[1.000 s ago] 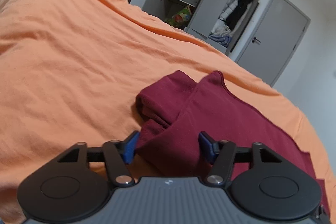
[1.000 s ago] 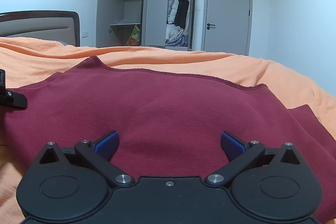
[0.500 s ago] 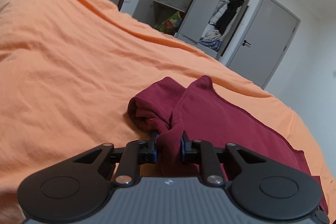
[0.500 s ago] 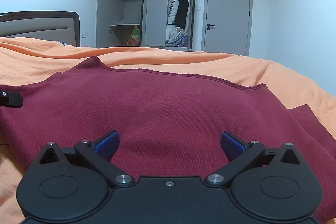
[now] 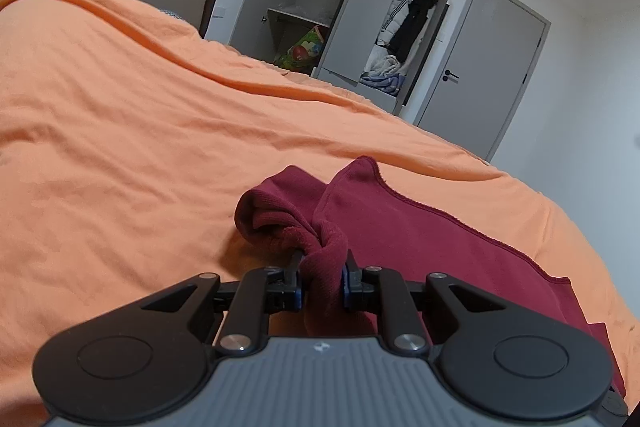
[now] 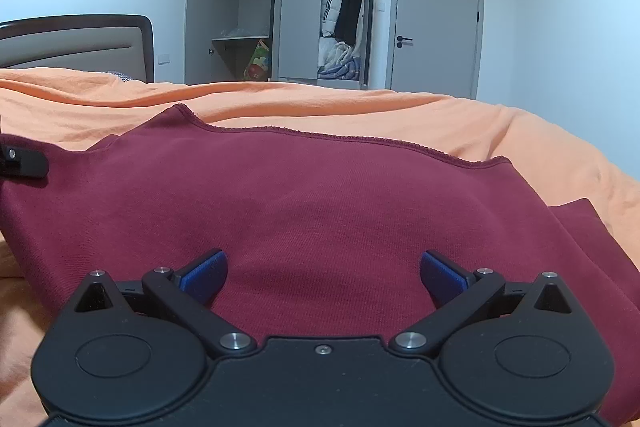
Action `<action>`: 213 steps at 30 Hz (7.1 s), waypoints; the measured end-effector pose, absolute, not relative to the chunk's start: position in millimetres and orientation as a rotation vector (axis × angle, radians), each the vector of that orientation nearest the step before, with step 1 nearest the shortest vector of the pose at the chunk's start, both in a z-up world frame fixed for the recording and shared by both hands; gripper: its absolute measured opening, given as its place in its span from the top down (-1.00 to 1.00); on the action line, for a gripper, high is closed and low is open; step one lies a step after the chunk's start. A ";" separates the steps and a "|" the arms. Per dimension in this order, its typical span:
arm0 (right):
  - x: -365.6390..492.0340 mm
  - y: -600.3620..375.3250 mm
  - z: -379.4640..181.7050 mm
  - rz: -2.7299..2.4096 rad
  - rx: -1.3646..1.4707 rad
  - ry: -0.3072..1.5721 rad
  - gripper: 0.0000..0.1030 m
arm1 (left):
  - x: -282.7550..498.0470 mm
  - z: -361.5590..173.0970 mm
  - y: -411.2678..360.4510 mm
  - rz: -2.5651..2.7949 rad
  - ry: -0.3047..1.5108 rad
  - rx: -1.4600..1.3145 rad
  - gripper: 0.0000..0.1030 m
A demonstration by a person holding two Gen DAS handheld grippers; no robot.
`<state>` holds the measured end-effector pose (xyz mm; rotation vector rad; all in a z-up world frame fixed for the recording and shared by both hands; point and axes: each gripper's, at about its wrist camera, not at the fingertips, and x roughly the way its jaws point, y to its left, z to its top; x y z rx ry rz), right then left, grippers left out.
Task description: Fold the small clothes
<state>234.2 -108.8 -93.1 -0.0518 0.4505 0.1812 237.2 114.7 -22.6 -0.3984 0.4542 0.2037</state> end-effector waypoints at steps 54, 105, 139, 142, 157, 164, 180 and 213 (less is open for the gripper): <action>215.2 -194.2 -65.0 0.167 0.005 0.447 -0.99 | 255.2 40.5 38.5 0.086 0.398 -0.166 0.72; 239.5 -327.1 -54.8 0.293 0.320 0.418 -0.90 | 247.6 -31.1 -105.0 -0.426 0.547 0.036 0.72; 337.4 -302.0 -37.4 0.596 0.706 0.671 -0.07 | 225.7 -5.2 -27.2 -0.356 0.397 -0.241 0.72; 331.8 -297.7 -33.7 0.531 0.641 0.655 0.58 | 219.2 -9.1 -33.0 -0.363 0.399 -0.183 0.72; 282.7 -352.6 5.4 0.378 0.429 0.443 0.85 | 232.6 -9.2 -127.5 -0.577 0.388 0.024 0.72; 265.5 -372.1 -40.2 0.273 0.434 0.511 0.85 | 247.3 -41.4 -146.6 -0.625 0.518 0.048 0.73; 247.2 -360.1 -56.9 0.154 0.426 0.521 0.24 | 262.9 -40.5 -109.1 -0.672 0.545 -0.062 -0.68; 186.1 -298.8 -93.2 0.027 0.171 0.476 -0.99 | 290.7 -71.5 -14.3 -0.137 0.712 -0.208 -0.99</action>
